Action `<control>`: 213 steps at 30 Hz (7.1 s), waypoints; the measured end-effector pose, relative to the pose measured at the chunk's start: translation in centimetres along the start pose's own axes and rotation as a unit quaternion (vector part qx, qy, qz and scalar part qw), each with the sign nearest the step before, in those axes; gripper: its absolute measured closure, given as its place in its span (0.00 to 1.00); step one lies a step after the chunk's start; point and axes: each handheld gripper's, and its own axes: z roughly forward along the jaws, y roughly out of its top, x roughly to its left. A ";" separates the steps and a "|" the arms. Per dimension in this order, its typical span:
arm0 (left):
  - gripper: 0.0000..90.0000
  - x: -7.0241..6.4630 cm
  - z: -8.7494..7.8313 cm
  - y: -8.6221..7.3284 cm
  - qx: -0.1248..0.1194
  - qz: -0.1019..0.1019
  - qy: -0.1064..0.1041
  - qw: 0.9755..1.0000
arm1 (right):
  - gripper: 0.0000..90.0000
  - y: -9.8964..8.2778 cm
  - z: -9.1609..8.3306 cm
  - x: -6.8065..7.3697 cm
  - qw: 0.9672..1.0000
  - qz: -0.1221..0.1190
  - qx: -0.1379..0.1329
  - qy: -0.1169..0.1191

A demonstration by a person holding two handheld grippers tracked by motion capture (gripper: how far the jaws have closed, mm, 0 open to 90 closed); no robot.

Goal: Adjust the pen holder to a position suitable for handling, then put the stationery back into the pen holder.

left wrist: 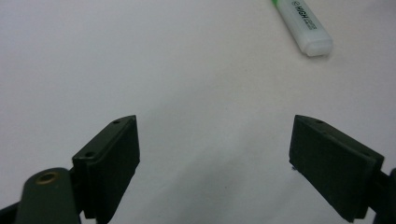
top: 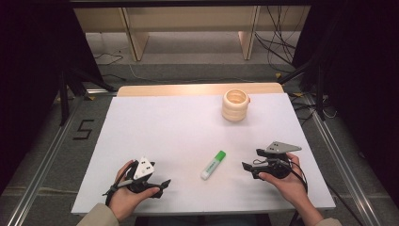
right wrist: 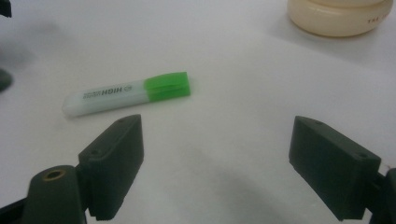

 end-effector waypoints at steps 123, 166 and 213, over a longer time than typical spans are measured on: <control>0.18 -0.3 1.1 0.5 -0.002 -0.020 -0.022 1.000 | 1.00 2.7 4.8 3.9 0.968 -0.060 0.242 0.032; 0.21 -1.3 1.8 0.9 -0.004 0.005 -0.047 0.999 | 0.61 5.8 6.8 6.8 0.897 -0.253 0.341 0.122; 0.24 -1.4 2.0 0.9 -0.007 0.013 -0.055 0.998 | 0.75 5.8 7.1 7.0 0.879 -0.286 0.361 0.122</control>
